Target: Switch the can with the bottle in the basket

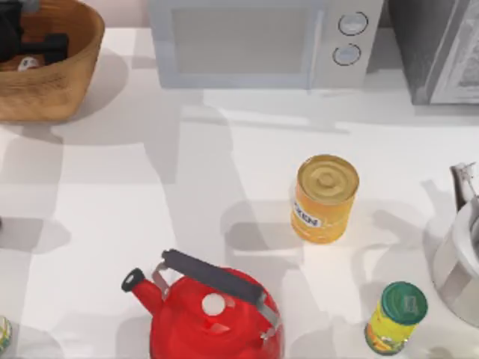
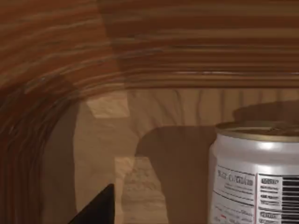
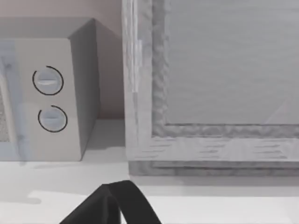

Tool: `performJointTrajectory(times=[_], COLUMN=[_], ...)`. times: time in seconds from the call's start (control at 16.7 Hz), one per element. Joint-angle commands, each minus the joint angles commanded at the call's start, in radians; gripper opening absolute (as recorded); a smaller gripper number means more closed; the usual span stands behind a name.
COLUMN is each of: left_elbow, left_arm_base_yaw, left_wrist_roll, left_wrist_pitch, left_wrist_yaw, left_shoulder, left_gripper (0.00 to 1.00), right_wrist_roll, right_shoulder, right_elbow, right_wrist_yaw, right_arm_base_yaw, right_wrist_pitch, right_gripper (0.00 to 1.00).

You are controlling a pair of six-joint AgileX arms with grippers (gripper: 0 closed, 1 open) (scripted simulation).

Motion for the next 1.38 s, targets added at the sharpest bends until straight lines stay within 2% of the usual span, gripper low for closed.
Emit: performJointTrajectory(times=[0.3,1.08,1.38], left_elbow=[-0.003,-0.003,-0.003], left_arm_base_yaw=[-0.002,-0.002,-0.002], left_wrist_roll=[-0.001,-0.001,-0.001], left_wrist_pitch=[0.027,0.027,0.027], left_wrist_yaw=[0.000,0.000,0.000], left_shoulder=[0.024,0.024,0.024], left_gripper=[1.00,0.02,0.00], right_wrist_roll=[0.000,0.000,0.000], right_shoulder=[0.000,0.000,0.000], right_elbow=[0.000,0.000,0.000], right_wrist_yaw=[0.000,0.000,0.000], right_arm_base_yaw=[0.000,0.000,0.000], right_wrist_pitch=[0.000,0.000,0.000], right_gripper=[1.00,1.00,1.00])
